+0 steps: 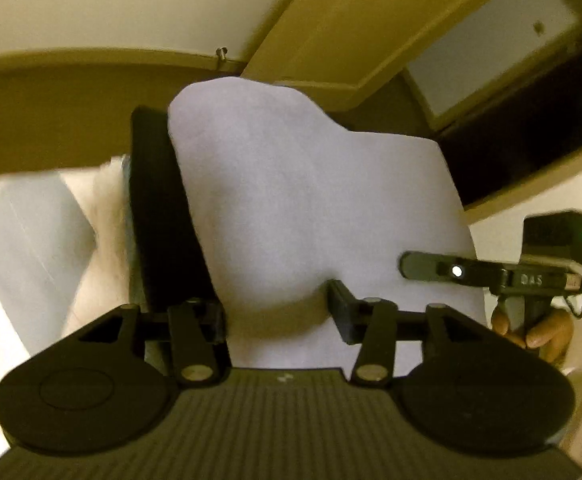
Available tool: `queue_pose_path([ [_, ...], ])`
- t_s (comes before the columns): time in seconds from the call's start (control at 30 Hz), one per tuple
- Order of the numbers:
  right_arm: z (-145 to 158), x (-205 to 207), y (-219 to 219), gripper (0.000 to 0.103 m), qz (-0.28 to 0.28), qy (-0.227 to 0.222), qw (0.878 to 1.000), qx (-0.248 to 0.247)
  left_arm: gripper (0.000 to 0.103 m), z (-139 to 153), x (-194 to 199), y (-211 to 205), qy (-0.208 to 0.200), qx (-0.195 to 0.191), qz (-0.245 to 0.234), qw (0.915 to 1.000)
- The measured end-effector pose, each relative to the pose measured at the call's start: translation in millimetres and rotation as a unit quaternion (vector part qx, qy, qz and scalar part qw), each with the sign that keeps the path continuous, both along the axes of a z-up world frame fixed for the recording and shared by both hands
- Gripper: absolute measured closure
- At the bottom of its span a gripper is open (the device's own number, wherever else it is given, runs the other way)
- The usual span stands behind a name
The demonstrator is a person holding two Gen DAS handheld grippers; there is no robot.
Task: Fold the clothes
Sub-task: 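Carry the pants bundle over the clothes stack with both grippers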
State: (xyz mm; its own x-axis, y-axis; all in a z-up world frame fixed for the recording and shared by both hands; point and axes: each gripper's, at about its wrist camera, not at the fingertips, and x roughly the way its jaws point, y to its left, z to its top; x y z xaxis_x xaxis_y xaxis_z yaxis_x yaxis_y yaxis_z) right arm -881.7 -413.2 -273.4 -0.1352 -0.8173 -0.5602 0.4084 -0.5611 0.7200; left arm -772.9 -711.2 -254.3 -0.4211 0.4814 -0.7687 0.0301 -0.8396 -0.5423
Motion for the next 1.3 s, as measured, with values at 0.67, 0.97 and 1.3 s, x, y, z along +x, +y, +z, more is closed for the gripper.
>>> queue_pose_path([
  [0.67, -5.2, -15.6, 26.4, 0.072, 0.023, -0.073, 0.997, -0.032, 0.081, 20.1, 81.6, 6.4, 0.091, -0.028, 0.104, 0.9900],
  [0.97, -20.0, -17.2, 23.2, 0.071, 0.011, -0.067, 0.998, 0.015, 0.072, 26.1, 77.2, 20.9, 0.075, -0.061, 0.099, 0.9904],
  [1.3, 48.8, 2.9, 18.4, 0.049, 0.007, 0.137, 0.984, 0.112, 0.090, 93.5, 104.1, 31.0, 0.166, -0.218, 0.099, 0.9566],
])
